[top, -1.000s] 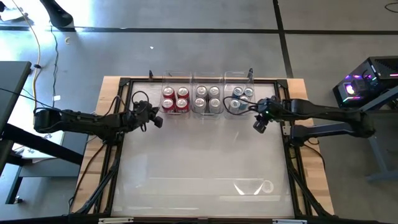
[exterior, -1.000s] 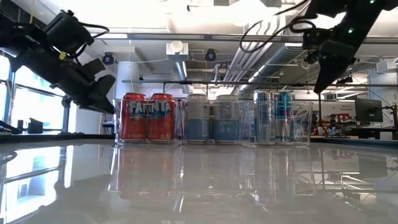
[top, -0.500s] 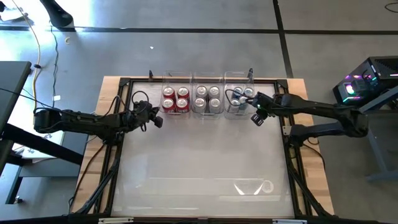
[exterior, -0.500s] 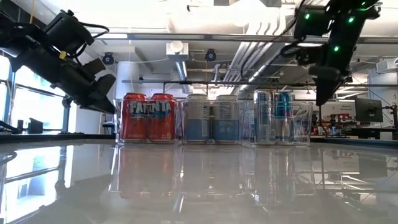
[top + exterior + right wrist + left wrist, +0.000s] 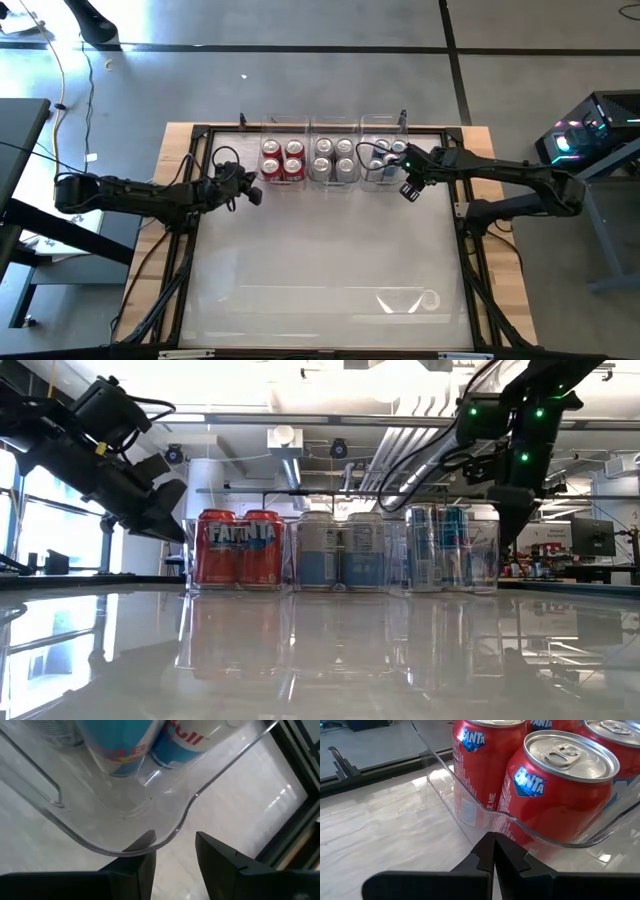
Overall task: Sort soda cans
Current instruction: Move the bottom transparent bin to the top middle of the table, then return to Home Position
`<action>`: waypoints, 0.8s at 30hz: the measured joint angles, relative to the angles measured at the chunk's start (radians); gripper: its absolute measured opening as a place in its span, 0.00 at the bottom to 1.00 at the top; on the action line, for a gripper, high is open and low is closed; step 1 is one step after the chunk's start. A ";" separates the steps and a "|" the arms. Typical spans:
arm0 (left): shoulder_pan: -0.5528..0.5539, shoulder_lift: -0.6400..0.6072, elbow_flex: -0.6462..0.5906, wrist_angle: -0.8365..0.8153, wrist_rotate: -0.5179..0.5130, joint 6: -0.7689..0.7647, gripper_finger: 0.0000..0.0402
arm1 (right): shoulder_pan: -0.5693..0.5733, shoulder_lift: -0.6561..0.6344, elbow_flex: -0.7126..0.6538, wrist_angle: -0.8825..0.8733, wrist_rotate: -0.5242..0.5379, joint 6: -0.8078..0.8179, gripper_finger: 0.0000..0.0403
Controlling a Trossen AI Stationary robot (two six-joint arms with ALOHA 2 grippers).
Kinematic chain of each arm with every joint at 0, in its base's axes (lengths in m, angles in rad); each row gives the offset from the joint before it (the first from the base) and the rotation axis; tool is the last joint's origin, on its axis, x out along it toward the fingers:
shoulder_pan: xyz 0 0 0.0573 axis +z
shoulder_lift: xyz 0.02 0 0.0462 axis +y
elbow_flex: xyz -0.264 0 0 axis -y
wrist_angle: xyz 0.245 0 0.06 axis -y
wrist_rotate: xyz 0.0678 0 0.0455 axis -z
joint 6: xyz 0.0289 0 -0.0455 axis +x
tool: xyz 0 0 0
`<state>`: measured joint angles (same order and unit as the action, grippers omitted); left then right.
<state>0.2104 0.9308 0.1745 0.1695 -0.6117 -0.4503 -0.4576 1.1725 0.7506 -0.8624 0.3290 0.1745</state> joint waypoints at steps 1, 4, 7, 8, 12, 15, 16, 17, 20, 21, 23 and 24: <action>0.000 0.004 0.000 0.009 -0.001 0.001 0.00 | 0.000 0.000 0.000 0.002 -0.007 0.000 0.33; 0.000 0.020 0.000 0.030 -0.005 0.014 0.00 | 0.000 0.000 0.000 0.003 -0.009 0.000 0.33; 0.000 0.025 0.000 0.034 -0.011 0.016 0.00 | 0.000 -0.001 0.000 -0.005 -0.009 0.009 0.33; 0.000 0.025 0.000 0.032 -0.011 0.016 0.00 | 0.000 -0.002 0.000 -0.013 -0.009 0.021 0.33; 0.000 0.007 0.000 0.009 -0.014 0.017 0.00 | 0.000 -0.036 0.000 -0.044 -0.004 0.056 0.33; 0.000 -0.024 0.004 -0.017 -0.023 0.017 0.00 | -0.001 -0.087 0.000 -0.050 0.006 0.065 0.33; 0.000 -0.038 0.004 -0.029 -0.023 0.017 0.00 | -0.001 -0.108 0.001 -0.050 0.009 0.067 0.33; 0.000 -0.053 0.004 -0.043 -0.022 0.017 0.00 | -0.001 -0.131 0.002 -0.053 0.011 0.071 0.33; 0.000 -0.109 0.028 -0.119 -0.008 0.019 0.00 | 0.000 -0.202 0.029 -0.117 0.033 0.088 0.33; 0.000 -0.130 0.047 -0.158 -0.004 0.028 0.00 | 0.000 -0.227 0.043 -0.137 0.038 0.090 0.33; -0.003 -0.171 0.092 -0.243 0.002 0.053 0.00 | 0.000 -0.280 0.070 -0.160 0.038 0.089 0.33; -0.005 -0.192 0.118 -0.284 0.003 0.065 0.00 | 0.003 -0.310 0.082 -0.159 0.037 0.088 0.33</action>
<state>0.2056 0.7388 0.2925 -0.1147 -0.6090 -0.3851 -0.4543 0.8623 0.8322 -1.0217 0.3659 0.2622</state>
